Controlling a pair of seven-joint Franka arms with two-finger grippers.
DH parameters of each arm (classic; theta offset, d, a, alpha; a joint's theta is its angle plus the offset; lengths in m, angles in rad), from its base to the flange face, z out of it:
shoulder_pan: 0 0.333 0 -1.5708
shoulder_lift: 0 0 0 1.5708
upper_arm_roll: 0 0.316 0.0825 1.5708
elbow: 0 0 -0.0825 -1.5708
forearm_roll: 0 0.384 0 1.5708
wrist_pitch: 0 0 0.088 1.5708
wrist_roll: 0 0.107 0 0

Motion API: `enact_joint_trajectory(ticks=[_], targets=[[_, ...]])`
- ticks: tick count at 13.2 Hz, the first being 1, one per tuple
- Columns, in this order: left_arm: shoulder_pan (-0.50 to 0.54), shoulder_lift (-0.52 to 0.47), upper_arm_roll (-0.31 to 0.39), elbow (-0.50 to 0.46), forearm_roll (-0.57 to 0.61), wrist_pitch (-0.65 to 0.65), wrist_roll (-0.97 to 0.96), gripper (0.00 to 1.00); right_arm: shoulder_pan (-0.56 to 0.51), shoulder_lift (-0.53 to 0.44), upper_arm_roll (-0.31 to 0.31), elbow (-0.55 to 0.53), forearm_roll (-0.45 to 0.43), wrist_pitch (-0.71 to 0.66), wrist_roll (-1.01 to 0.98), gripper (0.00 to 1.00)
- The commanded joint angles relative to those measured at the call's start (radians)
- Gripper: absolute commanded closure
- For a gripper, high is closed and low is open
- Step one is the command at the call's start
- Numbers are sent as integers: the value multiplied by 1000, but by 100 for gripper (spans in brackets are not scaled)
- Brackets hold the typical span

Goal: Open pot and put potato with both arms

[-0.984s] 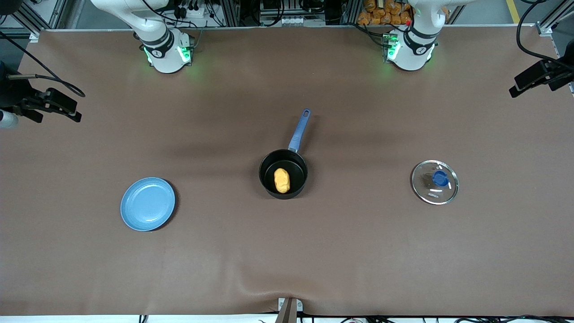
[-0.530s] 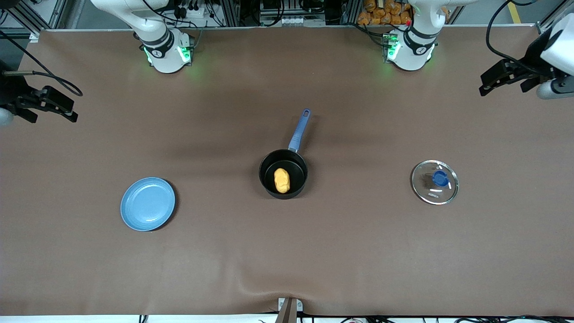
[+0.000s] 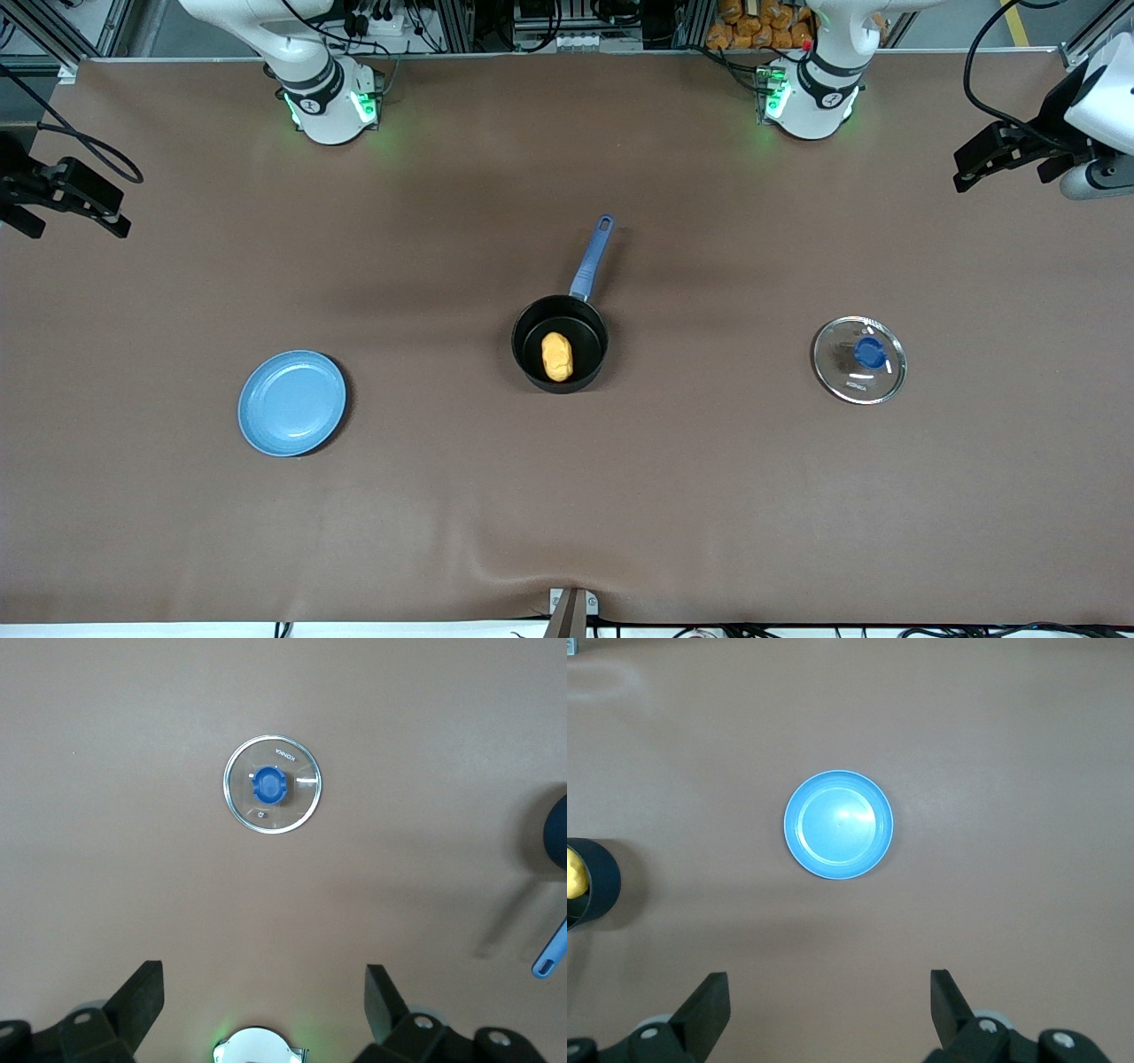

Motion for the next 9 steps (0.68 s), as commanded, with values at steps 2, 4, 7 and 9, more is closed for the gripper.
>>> enact_joint_trajectory(ticks=[2, 4, 7, 9], targets=[[0, 1, -3, 16, 23, 3, 10, 0, 6, -7, 3, 0, -14, 10, 9, 0], [-2, 15, -3, 39, 25, 2, 10, 0, 6, -5, 3, -2, -15, 15, 7, 0], [0, 14, -4, 45, 17, -3, 36, 0, 7, 15, 3, -3, -14, 35, 9, 0], [6, 12, -3, 45, 14, -3, 95, 0, 7, 34, 3, -3, -12, 59, 9, 0]])
